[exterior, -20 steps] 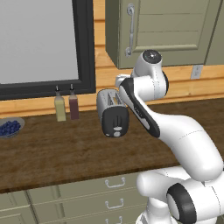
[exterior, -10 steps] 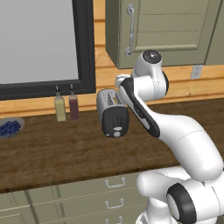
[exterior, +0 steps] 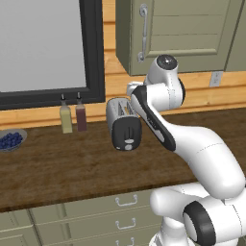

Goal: Start the toaster. Once the lever pops up, take the bread to the plate on the dining counter.

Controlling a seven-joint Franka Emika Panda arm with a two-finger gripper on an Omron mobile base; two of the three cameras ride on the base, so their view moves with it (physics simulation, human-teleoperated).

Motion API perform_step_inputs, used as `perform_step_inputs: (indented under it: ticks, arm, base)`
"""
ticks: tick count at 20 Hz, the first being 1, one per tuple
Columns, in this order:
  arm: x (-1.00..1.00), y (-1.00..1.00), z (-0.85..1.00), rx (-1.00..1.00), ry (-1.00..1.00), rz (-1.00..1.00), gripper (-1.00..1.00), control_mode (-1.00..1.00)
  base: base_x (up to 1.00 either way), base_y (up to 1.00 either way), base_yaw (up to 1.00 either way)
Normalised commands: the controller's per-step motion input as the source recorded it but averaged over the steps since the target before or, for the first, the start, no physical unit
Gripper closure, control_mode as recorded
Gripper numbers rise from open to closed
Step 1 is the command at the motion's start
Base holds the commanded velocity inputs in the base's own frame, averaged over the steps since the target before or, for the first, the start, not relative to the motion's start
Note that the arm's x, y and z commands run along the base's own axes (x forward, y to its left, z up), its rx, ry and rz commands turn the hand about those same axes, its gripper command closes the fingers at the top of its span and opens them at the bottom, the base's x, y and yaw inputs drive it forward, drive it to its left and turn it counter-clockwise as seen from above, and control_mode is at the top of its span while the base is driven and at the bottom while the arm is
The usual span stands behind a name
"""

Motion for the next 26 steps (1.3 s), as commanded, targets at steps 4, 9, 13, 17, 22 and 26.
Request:
perform_step_inputs:
  ticks: [4, 9, 13, 17, 22, 26]
  arm:
    - [0.0, 0.0, 0.0, 0.0, 0.0, 0.0, -1.0, -1.0]
    - [0.0, 0.0, 0.0, 0.0, 0.0, 0.0, -1.0, -1.0]
    - [0.0, 0.0, 0.0, 0.0, 0.0, 0.0, -1.0, -1.0]
    - [0.0, 0.0, 0.0, 0.0, 0.0, 0.0, -1.0, -1.0]
    - [0.0, 0.0, 0.0, 0.0, 0.0, 0.0, -1.0, -1.0]
    - [0.0, 0.0, 0.0, 0.0, 0.0, 0.0, -1.0, -1.0]
  base:
    - [0.0, 0.0, 0.0]
    - [0.0, 0.0, 0.0]
    - [0.0, 0.0, 0.0]
    - [0.0, 0.0, 0.0]
    - [0.0, 0.0, 0.0]
    - [0.0, 0.0, 0.0]
